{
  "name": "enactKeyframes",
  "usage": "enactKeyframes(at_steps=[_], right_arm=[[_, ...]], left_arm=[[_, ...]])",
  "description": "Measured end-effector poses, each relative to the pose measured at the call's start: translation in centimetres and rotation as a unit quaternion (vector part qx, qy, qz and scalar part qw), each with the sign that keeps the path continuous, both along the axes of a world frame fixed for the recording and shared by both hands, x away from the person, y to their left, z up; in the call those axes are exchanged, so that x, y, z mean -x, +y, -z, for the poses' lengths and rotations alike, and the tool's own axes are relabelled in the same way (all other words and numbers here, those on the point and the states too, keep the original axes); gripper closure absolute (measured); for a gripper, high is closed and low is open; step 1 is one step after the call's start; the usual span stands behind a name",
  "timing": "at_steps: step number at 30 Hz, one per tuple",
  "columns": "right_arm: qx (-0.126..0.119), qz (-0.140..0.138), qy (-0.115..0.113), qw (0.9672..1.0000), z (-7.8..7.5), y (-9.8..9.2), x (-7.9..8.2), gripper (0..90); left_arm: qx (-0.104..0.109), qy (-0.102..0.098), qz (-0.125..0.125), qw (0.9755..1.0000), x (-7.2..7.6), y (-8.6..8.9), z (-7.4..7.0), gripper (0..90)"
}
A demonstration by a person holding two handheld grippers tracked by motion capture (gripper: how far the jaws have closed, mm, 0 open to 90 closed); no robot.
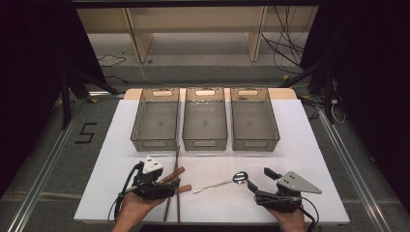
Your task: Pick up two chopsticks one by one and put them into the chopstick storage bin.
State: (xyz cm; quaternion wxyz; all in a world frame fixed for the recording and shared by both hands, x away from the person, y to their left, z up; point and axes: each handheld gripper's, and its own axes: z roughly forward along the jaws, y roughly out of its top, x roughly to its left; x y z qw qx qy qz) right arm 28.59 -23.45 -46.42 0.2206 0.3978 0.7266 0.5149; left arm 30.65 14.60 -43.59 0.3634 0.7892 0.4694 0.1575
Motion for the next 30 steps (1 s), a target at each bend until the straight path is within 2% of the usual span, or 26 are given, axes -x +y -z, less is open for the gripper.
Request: enactKeyframes(at_steps=[7,10,17,30], right_arm=[[0.001,-0.001,0.001,1.0,0.0,0.0,0.0,25.1],[0.001,-0.002,0.001,1.0,0.0,0.1,0.0,25.1],[0.0,-0.002,0.0,1.0,0.0,0.1,0.0,25.1],[0.0,-0.002,0.001,1.0,0.0,0.1,0.0,25.0]], left_arm=[[-0.003,0.03,0.005,0.9995,-0.6,-0.4,0.4,38.1],[-0.01,0.035,0.012,0.9993,-0.7,-0.6,0.5,42.1],[-0.019,0.049,0.001,0.9986,-1.3,-0.1,0.8,51.0],[-0.048,0.084,0.008,0.9952,-1.8,-0.3,2.1,64.3]])
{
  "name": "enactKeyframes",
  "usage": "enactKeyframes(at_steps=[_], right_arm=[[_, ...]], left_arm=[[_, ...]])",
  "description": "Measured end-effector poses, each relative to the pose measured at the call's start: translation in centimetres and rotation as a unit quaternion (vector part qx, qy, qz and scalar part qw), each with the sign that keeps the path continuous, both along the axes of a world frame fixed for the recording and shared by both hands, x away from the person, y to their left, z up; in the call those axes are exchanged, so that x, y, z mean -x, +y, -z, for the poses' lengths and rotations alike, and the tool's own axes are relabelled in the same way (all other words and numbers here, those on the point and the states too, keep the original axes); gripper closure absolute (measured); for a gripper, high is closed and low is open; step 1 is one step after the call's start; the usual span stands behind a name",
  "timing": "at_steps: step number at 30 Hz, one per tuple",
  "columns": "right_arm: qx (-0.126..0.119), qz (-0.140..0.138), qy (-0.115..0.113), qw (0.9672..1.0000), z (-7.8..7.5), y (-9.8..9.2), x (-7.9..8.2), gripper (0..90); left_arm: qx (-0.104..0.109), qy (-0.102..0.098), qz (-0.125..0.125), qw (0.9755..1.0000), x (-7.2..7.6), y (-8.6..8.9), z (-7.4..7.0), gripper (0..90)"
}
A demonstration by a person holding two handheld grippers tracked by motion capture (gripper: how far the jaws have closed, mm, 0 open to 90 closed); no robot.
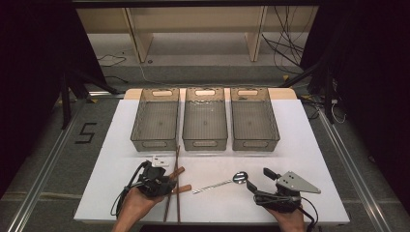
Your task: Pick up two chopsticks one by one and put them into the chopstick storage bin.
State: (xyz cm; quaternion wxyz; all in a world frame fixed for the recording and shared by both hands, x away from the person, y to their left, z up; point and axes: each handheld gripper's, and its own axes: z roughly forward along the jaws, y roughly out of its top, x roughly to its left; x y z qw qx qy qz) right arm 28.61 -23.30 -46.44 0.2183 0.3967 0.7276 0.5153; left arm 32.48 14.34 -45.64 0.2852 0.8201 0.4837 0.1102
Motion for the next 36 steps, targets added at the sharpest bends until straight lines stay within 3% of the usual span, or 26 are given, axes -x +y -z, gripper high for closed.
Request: enactKeyframes(at_steps=[21,31,36], right_arm=[[0.0,-0.001,0.0,1.0,0.0,0.0,0.0,25.1],[0.001,-0.002,-0.001,1.0,0.0,0.1,0.0,25.2],[0.002,-0.002,0.0,1.0,0.0,0.1,0.0,25.2]], left_arm=[[-0.001,0.03,-0.012,0.9995,-1.1,0.0,1.8,72.6],[0.005,0.032,-0.018,0.9993,-1.2,0.2,1.9,76.8],[0.023,0.04,-0.024,0.9986,-1.4,0.5,2.0,77.8]])
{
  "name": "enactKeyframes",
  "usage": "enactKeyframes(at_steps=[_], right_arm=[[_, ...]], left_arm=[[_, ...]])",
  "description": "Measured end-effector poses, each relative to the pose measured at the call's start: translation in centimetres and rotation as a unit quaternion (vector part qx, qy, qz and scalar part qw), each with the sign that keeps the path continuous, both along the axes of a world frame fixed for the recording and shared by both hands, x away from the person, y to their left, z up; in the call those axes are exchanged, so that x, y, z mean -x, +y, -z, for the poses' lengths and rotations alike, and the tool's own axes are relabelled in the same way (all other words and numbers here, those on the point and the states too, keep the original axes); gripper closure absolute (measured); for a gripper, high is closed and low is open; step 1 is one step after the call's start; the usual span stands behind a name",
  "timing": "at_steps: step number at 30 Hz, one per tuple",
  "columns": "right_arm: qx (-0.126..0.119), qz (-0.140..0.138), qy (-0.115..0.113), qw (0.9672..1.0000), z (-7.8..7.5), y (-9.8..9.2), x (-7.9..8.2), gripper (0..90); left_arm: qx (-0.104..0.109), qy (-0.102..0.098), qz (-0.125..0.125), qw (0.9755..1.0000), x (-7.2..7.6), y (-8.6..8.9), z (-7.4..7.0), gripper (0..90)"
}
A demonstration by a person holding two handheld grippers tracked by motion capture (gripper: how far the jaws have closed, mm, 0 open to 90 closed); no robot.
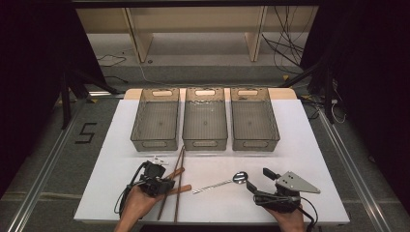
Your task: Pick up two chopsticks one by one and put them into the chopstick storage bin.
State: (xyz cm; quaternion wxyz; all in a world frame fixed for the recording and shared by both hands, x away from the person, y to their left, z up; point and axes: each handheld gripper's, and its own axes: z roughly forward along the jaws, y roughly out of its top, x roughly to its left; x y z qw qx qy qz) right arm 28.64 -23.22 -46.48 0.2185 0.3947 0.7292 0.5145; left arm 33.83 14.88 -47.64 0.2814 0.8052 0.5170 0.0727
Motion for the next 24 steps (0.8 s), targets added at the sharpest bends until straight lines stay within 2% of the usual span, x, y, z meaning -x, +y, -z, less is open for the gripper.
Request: enactKeyframes(at_steps=[16,24], right_arm=[[0.001,-0.001,0.001,1.0,0.0,0.0,0.0,25.2],[0.001,-0.001,0.001,1.0,0.0,0.1,0.0,25.2]], left_arm=[[0.01,-0.005,-0.017,0.9998,0.0,0.7,-0.1,81.3],[0.017,-0.01,-0.028,0.9994,0.0,1.6,-0.3,83.8]])
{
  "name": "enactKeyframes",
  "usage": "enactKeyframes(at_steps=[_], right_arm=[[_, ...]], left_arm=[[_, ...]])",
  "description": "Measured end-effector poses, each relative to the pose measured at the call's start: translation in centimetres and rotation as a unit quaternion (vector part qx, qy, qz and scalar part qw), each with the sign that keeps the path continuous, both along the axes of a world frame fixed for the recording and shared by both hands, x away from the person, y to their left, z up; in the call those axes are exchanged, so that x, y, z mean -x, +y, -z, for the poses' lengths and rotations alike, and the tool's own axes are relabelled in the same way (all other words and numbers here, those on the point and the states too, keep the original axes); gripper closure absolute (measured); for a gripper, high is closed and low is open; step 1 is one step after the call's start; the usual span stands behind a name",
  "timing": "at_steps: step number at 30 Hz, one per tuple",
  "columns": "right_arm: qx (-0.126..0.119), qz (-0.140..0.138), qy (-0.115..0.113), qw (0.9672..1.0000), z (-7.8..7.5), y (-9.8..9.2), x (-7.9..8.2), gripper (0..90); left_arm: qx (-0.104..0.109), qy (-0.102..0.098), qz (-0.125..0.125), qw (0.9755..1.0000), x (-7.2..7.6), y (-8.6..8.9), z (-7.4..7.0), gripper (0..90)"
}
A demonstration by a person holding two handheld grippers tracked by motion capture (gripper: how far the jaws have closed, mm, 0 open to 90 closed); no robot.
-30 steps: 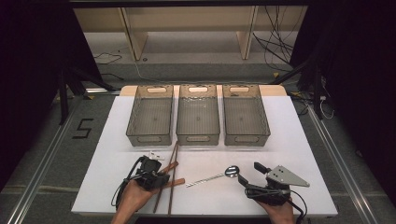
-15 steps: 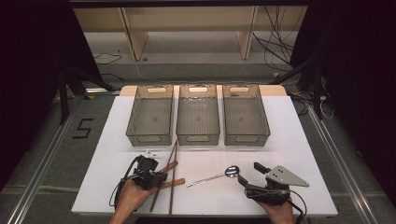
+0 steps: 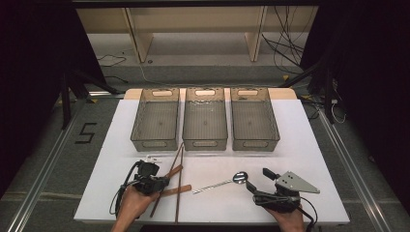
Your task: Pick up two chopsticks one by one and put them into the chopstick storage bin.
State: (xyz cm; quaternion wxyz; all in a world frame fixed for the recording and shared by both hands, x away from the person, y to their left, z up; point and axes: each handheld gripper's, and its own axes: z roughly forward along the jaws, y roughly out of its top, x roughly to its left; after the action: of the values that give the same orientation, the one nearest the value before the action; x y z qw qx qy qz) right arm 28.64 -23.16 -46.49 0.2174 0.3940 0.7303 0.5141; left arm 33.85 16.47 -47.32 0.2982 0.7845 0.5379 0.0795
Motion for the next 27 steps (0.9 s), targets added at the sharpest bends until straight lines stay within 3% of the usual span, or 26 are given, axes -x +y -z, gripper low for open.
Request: enactKeyframes(at_steps=[13,17,27], right_arm=[[0.0,-0.001,0.001,1.0,0.0,0.0,0.0,25.2],[0.0,-0.001,0.001,1.0,0.0,0.0,0.0,25.2],[0.0,-0.001,-0.001,1.0,0.0,0.0,0.0,25.2]], left_arm=[[-0.006,-0.004,0.001,1.0,0.3,0.3,-0.6,84.8],[-0.012,-0.015,0.005,0.9998,0.6,0.6,-1.1,84.9],[0.008,-0.039,0.006,0.9992,1.1,1.5,-2.9,84.9]])
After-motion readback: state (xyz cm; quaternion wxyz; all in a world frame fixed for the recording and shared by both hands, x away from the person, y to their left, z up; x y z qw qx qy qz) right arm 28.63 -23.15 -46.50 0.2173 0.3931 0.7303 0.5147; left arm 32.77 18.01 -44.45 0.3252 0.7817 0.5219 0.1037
